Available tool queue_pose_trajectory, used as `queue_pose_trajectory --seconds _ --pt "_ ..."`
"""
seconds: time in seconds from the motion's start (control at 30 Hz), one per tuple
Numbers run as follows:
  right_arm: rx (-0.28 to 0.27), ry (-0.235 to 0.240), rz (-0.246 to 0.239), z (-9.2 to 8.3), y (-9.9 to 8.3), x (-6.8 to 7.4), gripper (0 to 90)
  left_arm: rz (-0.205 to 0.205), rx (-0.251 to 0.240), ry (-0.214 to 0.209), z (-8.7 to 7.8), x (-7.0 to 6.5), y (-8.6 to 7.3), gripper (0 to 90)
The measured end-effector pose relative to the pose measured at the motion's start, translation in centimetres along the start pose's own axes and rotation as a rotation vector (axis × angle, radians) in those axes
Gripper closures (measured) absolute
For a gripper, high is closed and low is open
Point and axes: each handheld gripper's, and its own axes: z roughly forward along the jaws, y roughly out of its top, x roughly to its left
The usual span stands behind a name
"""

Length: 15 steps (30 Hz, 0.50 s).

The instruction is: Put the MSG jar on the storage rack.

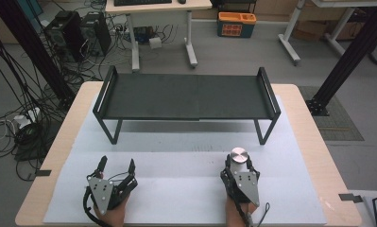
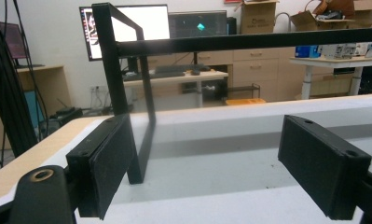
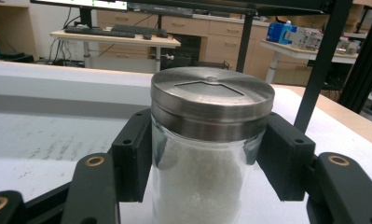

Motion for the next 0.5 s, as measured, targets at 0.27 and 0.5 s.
queue_pose_trajectory --seconds 0.27,0.5 --pt "0.003 0.018 0.001 -0.04 0.1 -0.25 41.7 -0.001 0.001 0.002 -0.01 0.02 0.02 18.1" --pt "0.006 0.025 -0.001 -0.14 0.23 -0.39 41.9 -0.003 0.001 0.001 0.0 0.05 0.0 18.1"
